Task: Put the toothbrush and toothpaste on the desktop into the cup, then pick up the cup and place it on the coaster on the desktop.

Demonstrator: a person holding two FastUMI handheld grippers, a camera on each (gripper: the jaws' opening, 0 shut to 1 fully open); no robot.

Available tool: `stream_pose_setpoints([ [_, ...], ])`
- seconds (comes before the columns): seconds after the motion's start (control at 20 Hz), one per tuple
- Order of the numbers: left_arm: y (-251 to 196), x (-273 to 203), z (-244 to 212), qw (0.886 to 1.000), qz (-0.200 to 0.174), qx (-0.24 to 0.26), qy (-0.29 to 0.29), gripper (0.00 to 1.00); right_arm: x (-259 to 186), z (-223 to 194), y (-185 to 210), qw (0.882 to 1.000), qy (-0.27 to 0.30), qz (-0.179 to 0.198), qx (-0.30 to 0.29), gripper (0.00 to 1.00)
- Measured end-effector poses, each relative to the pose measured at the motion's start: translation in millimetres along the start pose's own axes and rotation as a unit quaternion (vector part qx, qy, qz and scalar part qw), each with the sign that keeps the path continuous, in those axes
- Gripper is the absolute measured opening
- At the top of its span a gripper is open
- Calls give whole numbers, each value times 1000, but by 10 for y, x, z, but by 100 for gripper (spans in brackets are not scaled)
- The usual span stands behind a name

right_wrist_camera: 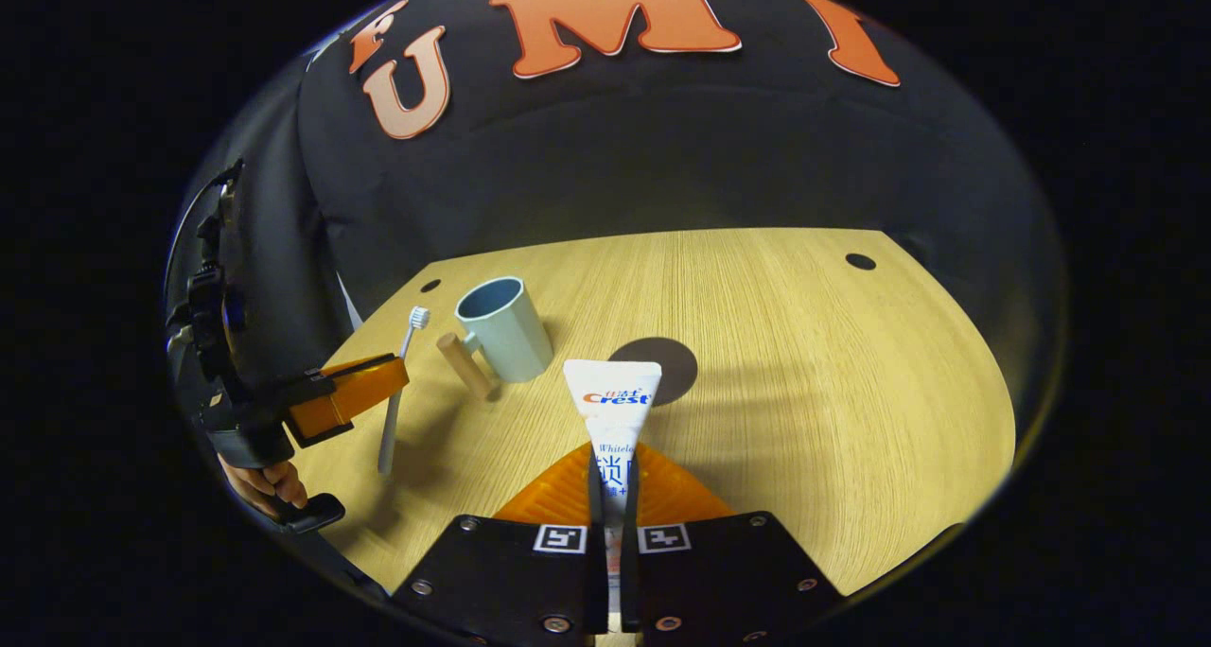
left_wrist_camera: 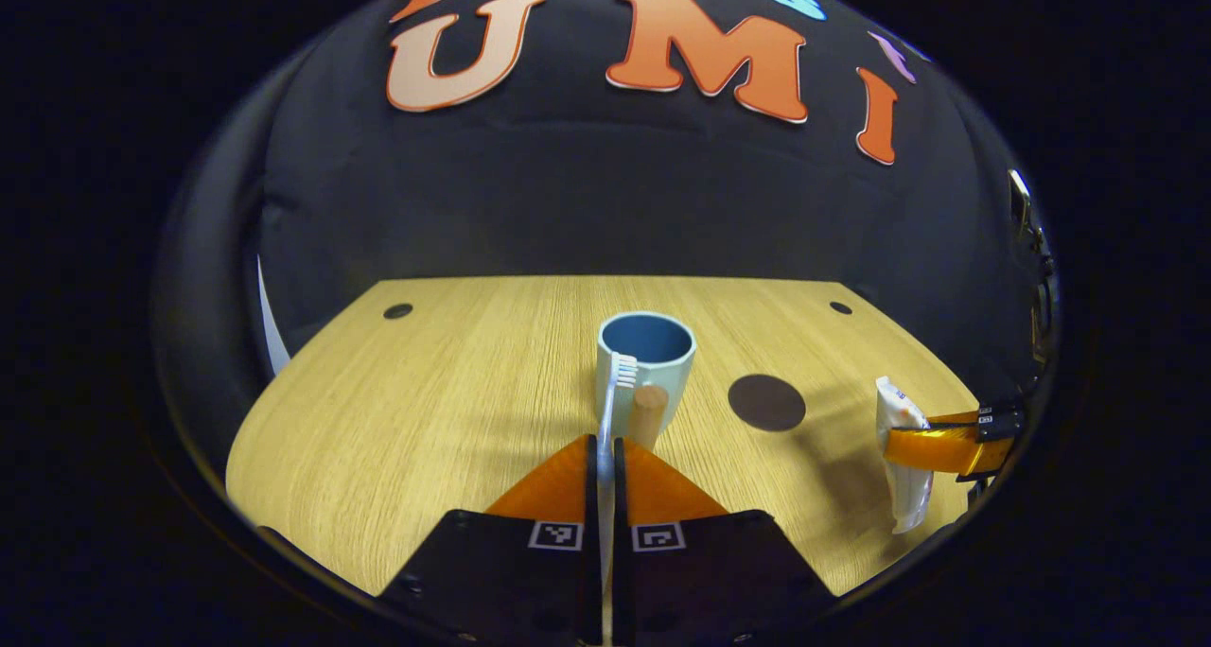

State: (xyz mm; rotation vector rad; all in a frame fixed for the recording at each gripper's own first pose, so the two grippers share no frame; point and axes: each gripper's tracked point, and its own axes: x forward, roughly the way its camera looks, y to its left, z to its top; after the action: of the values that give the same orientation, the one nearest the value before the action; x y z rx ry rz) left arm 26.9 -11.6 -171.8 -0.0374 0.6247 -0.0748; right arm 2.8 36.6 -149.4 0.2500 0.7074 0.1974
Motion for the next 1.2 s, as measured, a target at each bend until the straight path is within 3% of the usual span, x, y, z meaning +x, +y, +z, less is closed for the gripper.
stream_pose_setpoints([
  [0.35, 36, 35, 399, 994, 35, 35, -99, 4, -126, 388, -80, 998, -62, -21, -23, 5],
  [0.6, 83, 85, 888, 980, 68, 42, -184, 4, -213, 693, -103, 989, -130, -35, -54, 5],
  [1.2, -239, 356, 1515, 954, 58, 56, -290, 4, -59, 910, -145, 980, -179, -38, -76, 5],
])
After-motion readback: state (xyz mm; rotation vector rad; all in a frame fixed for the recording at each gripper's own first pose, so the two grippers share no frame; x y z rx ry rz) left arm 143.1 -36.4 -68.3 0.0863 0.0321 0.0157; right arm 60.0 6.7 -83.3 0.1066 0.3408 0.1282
